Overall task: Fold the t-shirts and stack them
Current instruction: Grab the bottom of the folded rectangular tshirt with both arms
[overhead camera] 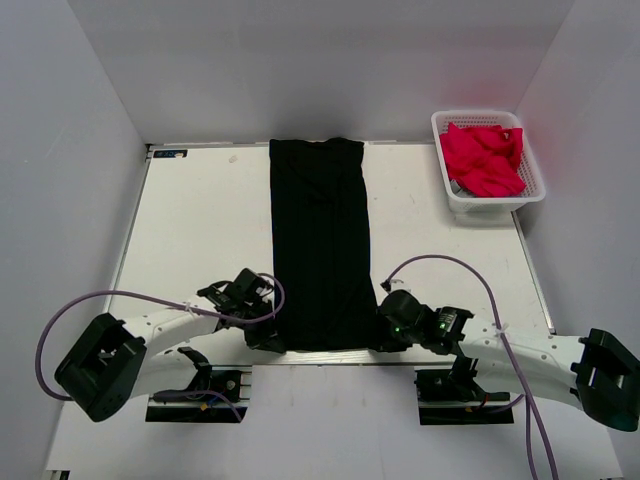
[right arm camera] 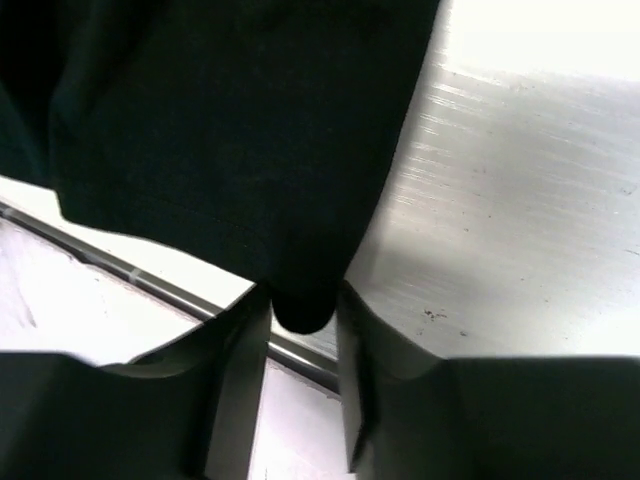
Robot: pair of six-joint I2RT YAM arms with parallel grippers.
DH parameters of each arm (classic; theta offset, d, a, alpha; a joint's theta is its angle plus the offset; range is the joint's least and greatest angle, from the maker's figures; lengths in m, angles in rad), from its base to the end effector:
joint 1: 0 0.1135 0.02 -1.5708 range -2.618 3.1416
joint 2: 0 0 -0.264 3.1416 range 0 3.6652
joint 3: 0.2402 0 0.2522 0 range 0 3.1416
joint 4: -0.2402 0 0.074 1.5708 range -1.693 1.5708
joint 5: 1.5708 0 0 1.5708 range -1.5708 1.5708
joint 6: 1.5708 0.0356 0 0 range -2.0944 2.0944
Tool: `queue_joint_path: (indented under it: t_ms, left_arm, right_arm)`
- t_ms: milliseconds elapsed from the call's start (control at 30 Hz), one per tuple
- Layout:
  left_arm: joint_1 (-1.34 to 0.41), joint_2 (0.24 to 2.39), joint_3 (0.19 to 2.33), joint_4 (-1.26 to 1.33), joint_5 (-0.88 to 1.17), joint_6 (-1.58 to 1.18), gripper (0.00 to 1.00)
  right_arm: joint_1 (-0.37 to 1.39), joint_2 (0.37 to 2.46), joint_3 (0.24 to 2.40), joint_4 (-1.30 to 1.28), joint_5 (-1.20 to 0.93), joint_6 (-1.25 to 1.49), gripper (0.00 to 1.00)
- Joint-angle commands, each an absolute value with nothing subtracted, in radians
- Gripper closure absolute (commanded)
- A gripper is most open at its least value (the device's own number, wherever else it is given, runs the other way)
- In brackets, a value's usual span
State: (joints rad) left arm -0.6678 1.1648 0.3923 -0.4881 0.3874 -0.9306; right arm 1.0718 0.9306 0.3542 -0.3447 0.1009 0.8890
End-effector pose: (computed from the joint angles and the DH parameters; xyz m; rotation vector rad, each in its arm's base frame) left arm 0.1218 -0.1132 0.1262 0.3006 -2.9741 0.7435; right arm 0.0829 0.1445 0.1549 -0.1949 2.6148 0.6598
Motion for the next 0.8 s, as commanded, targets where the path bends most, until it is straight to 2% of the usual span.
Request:
queue_joint_path:
  t_ms: [0,67,100,333,433,633,767]
  left_arm:
    - [-0.672,1.212,0.377,-0.439,0.299,-0.891,1.00]
    - [-0.672,1.212,0.377,-0.413,0.319,-0.882,1.00]
    - [-0.672,1.221,0.377,-0.400,0.331,-0.882,1.00]
    - [-0.672,1.132,0.452,-0.468,0.362,-0.864,1.00]
    - [-0.672,1.120,0.517,-0.456,0.371,-0.845,1.00]
    - [-0.652,1.224,0.670,-0.482,0.362,-0.802,1.00]
    - [-0.652,1.265,0.774,-0.524,0.241,-0.761,1.00]
  right_arm:
    - [1.071,0.953,0.342,-0.388,0.094,0.896,0.72]
    - [1.072,0.972,0.351,-0.388,0.100,0.887,0.87]
    - [1.074,0.977,0.353,-0.387,0.106,0.885,0.99]
    - [1.072,0.996,0.472,-0.478,0.153,0.828,1.00]
    - [1.068,1.002,0.549,-0.549,0.263,0.809,1.00]
    - [1.045,1.067,0.679,-0.569,0.363,0.747,1.00]
    - [1.006,1.143,0.764,-0.546,0.501,0.755,1.00]
